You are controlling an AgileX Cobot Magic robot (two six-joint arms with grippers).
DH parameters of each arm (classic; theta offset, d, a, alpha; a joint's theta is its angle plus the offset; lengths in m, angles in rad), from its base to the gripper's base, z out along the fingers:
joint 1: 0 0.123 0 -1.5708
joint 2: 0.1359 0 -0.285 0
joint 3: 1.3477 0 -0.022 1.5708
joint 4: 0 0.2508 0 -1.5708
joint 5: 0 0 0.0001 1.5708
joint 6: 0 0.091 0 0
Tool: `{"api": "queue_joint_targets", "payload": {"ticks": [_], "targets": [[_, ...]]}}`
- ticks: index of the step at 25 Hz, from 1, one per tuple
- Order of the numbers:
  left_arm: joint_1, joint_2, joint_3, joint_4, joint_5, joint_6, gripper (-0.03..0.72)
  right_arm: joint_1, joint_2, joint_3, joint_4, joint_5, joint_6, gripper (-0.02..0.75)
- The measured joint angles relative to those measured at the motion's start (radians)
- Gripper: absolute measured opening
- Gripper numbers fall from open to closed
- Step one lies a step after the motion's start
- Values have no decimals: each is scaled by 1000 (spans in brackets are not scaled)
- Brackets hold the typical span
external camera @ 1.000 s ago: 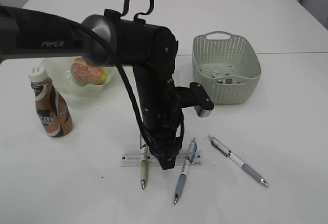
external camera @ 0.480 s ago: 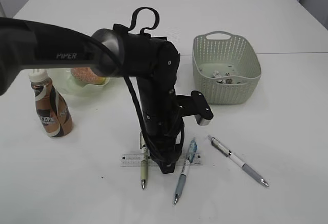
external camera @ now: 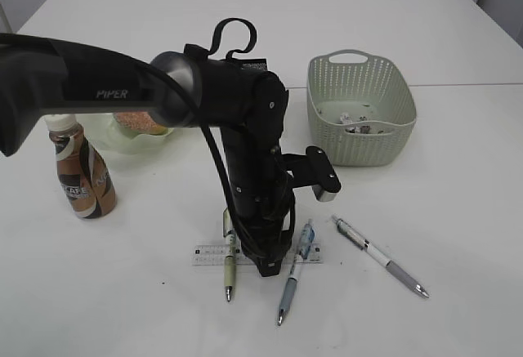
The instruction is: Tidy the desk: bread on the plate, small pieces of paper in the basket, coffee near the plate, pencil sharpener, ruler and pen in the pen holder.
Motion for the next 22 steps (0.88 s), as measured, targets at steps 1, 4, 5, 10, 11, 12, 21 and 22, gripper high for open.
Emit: {"api": "queue_joint_targets", "payload": {"ticks": [1,4,5,10,11,12,21,22], "targets": [[0,0,-2,0,0,0,446,0,0,0,0,0,0,561],[0,1,-3,2,0,0,440,0,0,0,-9,0,0,561],[0,1,-3,4,0,0,430,0,0,0,-11,0,0,561],[0,4,-3,10,0,2,280,0,0,0,-16,0,0,561],[0,4,-3,10,0,-1,262,0,0,0,-16,0,0,561],[0,4,-3,10,2,-11,252,0,0,0,-16,0,0,561],[0,4,-4,12,30,-177,241,0,0,0,-16,0,0,561],[0,4,-4,14,36,-187,241,0,0,0,-16,0,0,561]]}}
